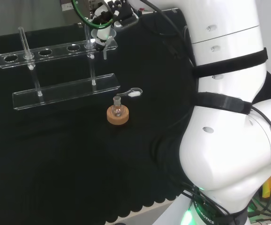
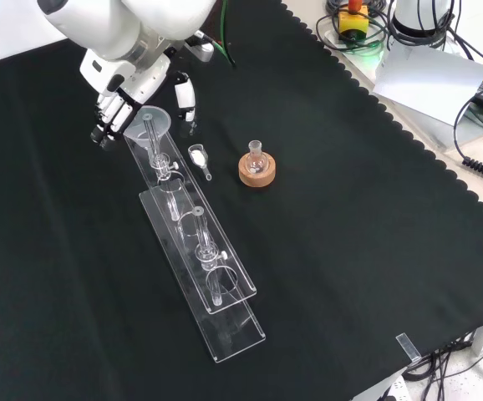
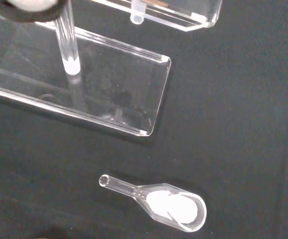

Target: Pick up the funnel from the transparent funnel stand.

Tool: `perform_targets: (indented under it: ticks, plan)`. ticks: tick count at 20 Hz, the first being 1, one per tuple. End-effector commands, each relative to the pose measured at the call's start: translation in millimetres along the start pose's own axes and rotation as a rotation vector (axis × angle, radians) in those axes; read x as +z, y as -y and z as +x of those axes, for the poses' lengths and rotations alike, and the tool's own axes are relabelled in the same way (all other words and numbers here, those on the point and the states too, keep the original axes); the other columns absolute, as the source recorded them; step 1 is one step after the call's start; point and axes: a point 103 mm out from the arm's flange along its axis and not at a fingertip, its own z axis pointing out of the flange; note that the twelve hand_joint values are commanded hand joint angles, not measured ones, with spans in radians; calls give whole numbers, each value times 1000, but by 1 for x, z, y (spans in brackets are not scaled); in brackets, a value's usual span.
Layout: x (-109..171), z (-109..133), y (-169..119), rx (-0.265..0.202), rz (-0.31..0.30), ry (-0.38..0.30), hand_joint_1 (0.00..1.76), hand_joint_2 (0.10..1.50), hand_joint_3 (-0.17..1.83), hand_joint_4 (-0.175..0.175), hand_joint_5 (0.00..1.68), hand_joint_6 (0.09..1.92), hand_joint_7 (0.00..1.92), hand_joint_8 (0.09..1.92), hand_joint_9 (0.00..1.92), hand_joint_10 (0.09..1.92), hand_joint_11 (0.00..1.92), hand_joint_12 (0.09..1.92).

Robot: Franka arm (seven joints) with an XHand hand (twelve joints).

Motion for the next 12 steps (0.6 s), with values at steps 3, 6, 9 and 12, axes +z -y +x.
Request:
perform_targets:
  ticks: [3,6,9,12]
  plan:
    - [-1,2,0,2,-26,59,787,672,465,-20,181,87,133,165,459,653,339,1414]
    - [-4,0,2,17,-57,61,831,665,540,-31,274,87,118,423,546,577,382,1378]
    - [-12,-2,8,26,-131,67,850,689,582,-37,370,87,175,573,611,563,428,1350]
    - [-22,-5,15,43,-181,75,854,711,603,-36,470,87,267,631,672,555,471,1329]
